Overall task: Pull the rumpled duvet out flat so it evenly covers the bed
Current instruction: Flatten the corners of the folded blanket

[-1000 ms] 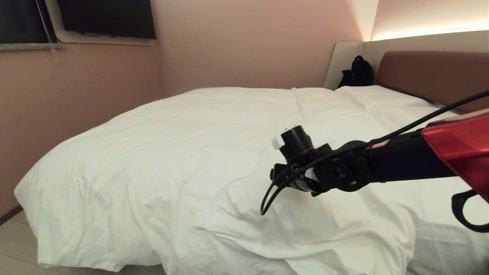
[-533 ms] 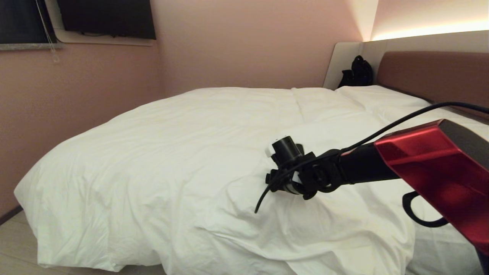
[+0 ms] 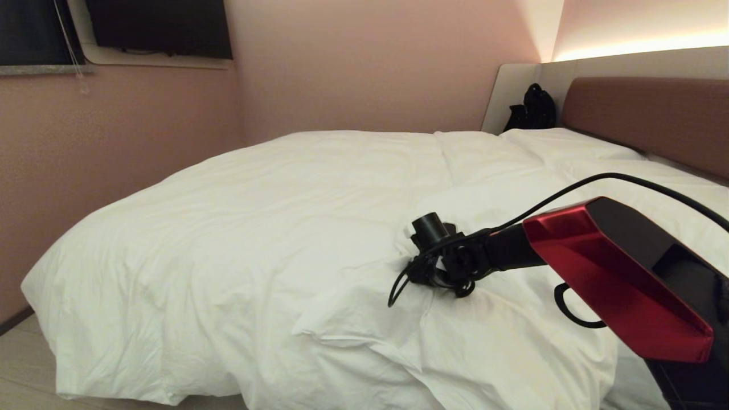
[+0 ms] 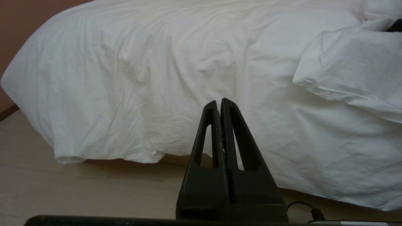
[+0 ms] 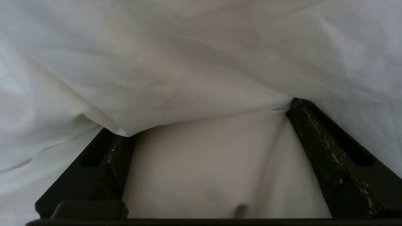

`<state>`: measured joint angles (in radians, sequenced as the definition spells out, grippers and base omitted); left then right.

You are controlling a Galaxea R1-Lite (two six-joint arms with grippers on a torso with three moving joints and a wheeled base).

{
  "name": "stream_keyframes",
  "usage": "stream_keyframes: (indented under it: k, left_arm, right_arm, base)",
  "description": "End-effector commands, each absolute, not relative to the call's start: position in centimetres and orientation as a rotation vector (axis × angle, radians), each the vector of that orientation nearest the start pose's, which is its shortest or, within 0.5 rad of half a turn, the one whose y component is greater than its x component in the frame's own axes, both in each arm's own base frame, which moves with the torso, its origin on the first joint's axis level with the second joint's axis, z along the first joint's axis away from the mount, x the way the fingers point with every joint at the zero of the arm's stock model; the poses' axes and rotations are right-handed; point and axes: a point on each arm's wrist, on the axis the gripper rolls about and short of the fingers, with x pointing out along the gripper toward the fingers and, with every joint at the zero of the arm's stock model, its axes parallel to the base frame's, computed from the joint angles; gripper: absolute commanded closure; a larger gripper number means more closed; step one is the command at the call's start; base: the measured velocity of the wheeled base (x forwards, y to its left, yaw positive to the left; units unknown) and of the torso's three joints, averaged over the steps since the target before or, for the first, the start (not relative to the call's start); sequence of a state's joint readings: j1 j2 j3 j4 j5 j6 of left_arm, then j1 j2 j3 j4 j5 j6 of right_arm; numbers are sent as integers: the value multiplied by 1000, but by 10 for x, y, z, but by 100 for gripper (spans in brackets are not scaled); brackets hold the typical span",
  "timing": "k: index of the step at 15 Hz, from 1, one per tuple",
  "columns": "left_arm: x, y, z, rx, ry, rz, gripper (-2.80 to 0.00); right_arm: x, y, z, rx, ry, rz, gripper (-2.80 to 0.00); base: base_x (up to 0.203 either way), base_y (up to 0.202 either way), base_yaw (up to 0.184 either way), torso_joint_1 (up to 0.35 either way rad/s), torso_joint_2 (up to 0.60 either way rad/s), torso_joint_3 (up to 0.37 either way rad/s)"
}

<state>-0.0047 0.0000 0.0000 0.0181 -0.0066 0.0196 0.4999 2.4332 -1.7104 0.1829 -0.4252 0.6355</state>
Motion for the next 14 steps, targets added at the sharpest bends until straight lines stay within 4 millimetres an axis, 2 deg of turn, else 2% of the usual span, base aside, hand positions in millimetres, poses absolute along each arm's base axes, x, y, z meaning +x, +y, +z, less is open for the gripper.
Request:
stream_keyframes:
  k: [1, 3, 4, 8, 12, 14]
  left_arm:
    - [-23, 0, 74, 20, 18, -11, 0]
    - [-23, 0, 74, 20, 18, -11, 0]
    - [-23, 0, 74, 20, 18, -11, 0]
    - [-23, 0, 74, 20, 18, -11, 0]
    - [-23, 0, 74, 20, 18, -11, 0]
    - [-23, 0, 74, 20, 18, -11, 0]
  right_arm:
    - [422, 215, 38, 176, 833, -210, -280]
    - [422, 215, 34, 170, 843, -213, -280]
    - [421, 215, 34, 170, 843, -213, 0]
    - [419, 214, 41, 178, 836, -213, 0]
    - [406, 207, 73, 189, 823, -209, 0]
    - [392, 199, 91, 186, 825, -212, 0]
  base:
    - [0, 0, 0, 0, 0, 0]
    - [0, 0, 0, 0, 0, 0]
    - [0, 0, 0, 0, 0, 0]
    - [0, 0, 0, 0, 0, 0]
    - [0, 0, 0, 0, 0, 0]
    - [0, 0, 0, 0, 0, 0]
